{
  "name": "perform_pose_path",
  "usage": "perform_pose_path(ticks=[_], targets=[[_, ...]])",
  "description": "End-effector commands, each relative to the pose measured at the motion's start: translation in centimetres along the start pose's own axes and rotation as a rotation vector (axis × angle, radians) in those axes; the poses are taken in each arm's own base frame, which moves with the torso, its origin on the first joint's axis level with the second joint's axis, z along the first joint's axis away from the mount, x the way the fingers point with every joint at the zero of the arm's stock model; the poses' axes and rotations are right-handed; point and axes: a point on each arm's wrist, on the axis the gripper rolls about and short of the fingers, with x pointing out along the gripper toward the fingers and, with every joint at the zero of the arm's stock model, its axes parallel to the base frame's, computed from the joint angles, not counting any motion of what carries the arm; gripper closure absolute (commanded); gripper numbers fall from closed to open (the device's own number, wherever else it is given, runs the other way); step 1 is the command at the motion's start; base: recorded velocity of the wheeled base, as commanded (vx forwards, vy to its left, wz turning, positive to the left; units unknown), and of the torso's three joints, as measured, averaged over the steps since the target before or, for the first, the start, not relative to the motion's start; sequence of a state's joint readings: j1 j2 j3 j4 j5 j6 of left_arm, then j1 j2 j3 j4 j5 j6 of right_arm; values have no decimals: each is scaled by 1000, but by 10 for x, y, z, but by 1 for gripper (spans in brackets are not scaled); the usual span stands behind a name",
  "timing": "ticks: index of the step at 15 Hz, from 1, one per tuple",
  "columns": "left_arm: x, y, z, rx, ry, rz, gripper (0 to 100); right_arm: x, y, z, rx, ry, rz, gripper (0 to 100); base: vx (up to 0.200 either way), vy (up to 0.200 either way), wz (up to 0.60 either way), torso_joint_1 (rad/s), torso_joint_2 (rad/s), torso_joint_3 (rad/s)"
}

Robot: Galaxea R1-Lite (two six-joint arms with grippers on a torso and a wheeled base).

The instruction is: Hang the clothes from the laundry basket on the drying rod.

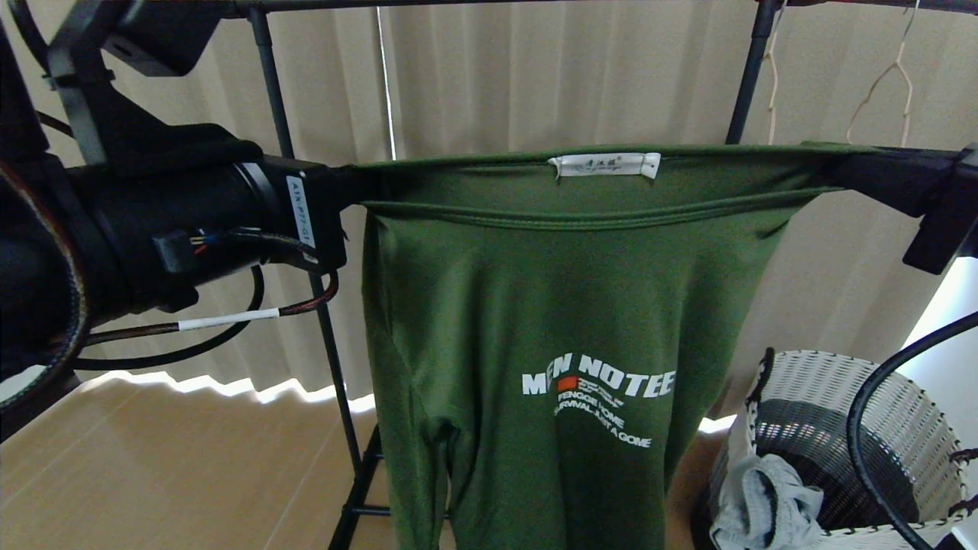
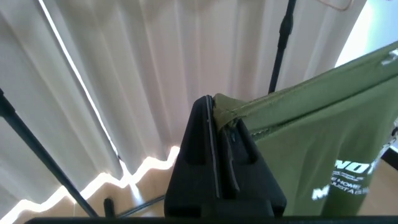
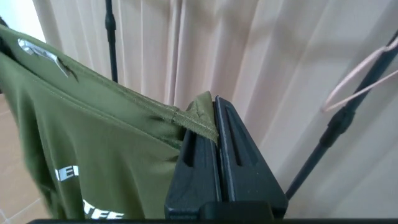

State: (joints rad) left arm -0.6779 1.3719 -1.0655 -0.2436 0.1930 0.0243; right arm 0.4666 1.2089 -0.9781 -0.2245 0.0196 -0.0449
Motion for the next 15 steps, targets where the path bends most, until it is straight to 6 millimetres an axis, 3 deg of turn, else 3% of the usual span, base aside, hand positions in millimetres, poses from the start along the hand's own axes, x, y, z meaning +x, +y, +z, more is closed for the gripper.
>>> perform_pose_path(ticks=[1,8,11,15], targets=[[11,-1,1,-1,3,6,100,-17,-1,7,-3,-38,-5,100,0,0,0,0,0,0],[61,-8,7,-15,-34,93,100,-59,11,2,-4,-38,87,100,0,0,0,0,0,0],[72,-10,4,-16,-36,118,100,-62,18,-7,-8,-18,144,100,0,0,0,0,0,0],[71,-10,3,-15,-32,117,100,-60,18,-12,-28,1,143,100,0,0,0,0,0,0]])
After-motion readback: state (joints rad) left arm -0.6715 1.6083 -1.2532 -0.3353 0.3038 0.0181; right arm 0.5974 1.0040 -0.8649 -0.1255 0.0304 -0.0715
